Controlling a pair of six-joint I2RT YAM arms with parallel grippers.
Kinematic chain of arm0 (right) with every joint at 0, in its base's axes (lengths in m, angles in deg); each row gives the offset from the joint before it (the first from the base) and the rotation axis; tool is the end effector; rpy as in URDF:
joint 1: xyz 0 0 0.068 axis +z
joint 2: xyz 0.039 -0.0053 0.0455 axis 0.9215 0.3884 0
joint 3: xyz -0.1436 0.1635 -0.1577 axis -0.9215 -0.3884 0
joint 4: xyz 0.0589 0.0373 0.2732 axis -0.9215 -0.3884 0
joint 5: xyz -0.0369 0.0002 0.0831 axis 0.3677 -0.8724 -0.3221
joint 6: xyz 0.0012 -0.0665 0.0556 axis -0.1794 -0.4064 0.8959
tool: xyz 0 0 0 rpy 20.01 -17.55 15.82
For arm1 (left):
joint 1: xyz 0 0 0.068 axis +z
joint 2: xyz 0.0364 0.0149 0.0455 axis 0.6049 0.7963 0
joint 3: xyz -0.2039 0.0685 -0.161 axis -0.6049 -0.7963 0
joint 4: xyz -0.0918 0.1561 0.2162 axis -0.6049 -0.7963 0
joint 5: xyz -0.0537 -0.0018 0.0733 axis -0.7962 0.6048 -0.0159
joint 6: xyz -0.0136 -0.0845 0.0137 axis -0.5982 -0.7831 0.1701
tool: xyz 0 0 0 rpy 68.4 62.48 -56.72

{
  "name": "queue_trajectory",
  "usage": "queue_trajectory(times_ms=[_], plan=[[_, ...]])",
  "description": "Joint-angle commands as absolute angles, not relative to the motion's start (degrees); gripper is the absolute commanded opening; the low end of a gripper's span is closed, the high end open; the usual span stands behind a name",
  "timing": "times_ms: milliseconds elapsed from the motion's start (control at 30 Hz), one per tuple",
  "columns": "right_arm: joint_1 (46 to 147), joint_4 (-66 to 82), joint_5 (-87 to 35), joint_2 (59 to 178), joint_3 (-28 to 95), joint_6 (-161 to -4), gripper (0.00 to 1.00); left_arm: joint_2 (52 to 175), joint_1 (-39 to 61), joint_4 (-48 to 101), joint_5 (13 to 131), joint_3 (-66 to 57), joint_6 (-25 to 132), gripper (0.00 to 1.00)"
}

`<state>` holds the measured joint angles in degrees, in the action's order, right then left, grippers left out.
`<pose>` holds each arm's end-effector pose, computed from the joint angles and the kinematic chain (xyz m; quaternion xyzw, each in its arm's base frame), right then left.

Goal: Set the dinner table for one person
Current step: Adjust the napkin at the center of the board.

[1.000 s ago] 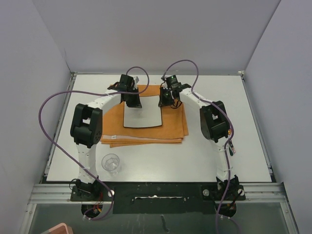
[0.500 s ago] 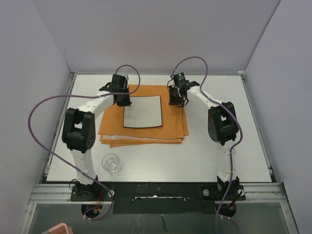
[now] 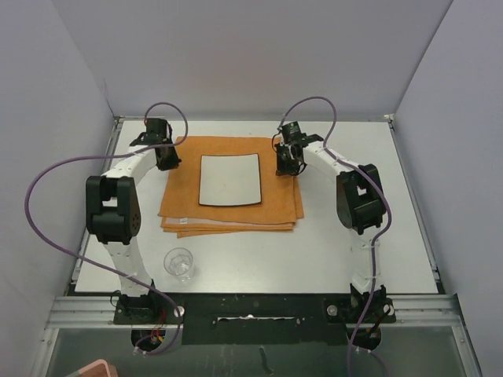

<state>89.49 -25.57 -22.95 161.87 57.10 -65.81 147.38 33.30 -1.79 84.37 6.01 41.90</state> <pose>0.4709 0.1994 0.1399 -0.0005 0.9634 0.1351 0.2316 0.4620 -0.0261 0.1758 -0.1697 0.9303 -0.0423 0.3223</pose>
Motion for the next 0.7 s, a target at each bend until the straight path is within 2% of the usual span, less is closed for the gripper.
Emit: queue_trajectory(times_ms=[0, 667], plan=[[90.63, -26.08, -23.11, 163.3, 57.61, -64.8, 0.0, 154.92, 32.74, -3.71, 79.57, 12.17, 40.35, 0.0], [92.01, -25.69, -17.1, 157.48, 45.04, -61.58, 0.0, 164.68, 30.98, -3.63, 75.22, 18.33, 40.82, 0.0]])
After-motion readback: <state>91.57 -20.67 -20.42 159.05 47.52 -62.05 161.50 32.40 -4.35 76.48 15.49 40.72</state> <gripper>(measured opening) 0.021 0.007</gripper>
